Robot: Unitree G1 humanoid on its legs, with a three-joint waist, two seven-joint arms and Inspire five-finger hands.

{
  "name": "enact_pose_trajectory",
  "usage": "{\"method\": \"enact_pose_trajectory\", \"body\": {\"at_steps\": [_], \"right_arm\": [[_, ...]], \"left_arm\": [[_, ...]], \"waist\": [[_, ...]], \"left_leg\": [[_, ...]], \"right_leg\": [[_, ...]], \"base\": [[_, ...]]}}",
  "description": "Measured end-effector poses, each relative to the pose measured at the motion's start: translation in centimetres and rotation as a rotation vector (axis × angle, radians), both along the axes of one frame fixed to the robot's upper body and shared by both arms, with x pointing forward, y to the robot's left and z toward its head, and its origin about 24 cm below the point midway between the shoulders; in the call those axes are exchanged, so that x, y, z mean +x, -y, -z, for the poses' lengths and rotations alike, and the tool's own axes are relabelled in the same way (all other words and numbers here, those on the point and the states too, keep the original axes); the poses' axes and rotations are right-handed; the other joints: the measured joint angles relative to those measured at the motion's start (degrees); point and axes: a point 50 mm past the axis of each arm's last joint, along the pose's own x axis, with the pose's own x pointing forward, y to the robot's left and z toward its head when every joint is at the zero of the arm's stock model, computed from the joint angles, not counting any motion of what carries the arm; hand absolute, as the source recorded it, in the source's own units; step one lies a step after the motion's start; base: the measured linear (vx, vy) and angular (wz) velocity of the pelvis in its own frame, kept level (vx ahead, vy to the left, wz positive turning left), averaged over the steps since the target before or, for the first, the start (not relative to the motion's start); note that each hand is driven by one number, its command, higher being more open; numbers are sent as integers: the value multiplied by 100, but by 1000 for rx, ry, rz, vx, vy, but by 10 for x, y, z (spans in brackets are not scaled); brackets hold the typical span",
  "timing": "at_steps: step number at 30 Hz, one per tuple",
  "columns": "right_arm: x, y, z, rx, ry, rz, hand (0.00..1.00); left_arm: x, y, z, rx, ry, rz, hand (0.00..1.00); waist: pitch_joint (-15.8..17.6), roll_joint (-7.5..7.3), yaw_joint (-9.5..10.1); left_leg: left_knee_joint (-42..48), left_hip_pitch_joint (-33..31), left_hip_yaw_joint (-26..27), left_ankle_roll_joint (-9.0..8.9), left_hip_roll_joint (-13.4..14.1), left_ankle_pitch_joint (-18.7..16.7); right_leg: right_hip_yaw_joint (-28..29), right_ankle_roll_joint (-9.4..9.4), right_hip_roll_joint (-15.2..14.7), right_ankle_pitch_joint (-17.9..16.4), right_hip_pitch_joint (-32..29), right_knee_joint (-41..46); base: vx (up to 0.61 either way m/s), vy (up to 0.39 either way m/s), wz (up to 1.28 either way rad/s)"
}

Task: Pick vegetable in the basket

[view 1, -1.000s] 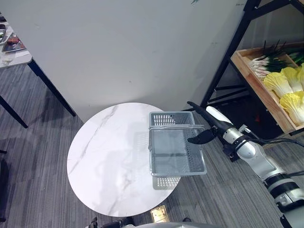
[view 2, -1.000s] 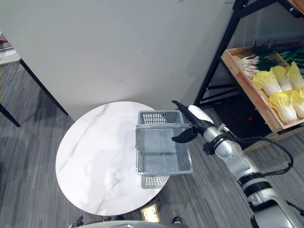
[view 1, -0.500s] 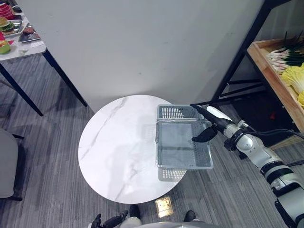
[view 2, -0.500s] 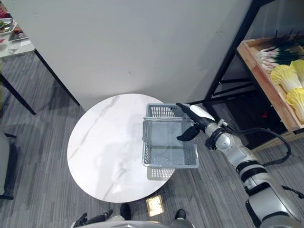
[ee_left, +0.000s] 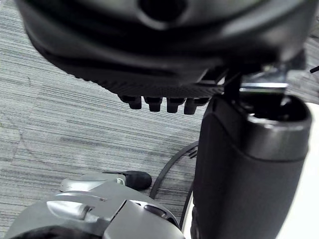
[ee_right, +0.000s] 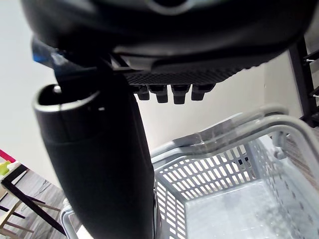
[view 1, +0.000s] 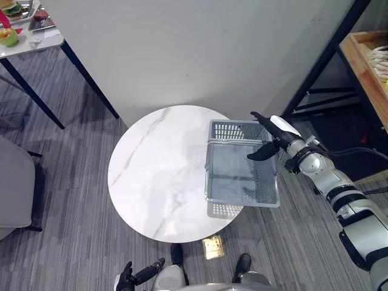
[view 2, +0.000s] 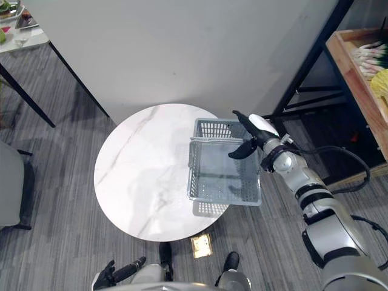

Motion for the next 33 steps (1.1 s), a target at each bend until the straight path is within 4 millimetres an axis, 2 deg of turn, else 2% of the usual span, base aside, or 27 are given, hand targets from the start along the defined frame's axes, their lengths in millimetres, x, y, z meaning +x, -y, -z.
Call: {"method": "enact_pose_trajectory", "body": {"at_steps": [4,11,22,33], "right_arm": [[1,-1,0,-18,-2,0,100],[6,-5,-4,-51,0,-13,100],[6,-7,-3,-101,-11,-35,100],[3,9,-11,-136,6,-13,100]], "left_arm": [[6,2,-2,-1,39,19,100],[14,2,-4,-6,64,24,100],[16,-2,-5,5,68,30,100],[17,-4,-6,9,72,31,100]], "waist": [[136,8,117],[259,26,199],[301,-42,214],[318,-71,215]], "left_leg": [[0,-31,-28,8,-11,12],[0,-194,-124,13,-24,57],[0,-184,-129,12,-24,58],[0,-179,-96,12,-23,57]], "right_leg": [[-16,-12,1,24,-4,-42],[-55,-25,1,62,-96,-85],[-23,-24,-4,64,-104,-64],[40,-24,-6,64,-147,-34]], "base": [[-14,9,2],[-11,9,5],[-3,2,0],[-2,2,0]]}}
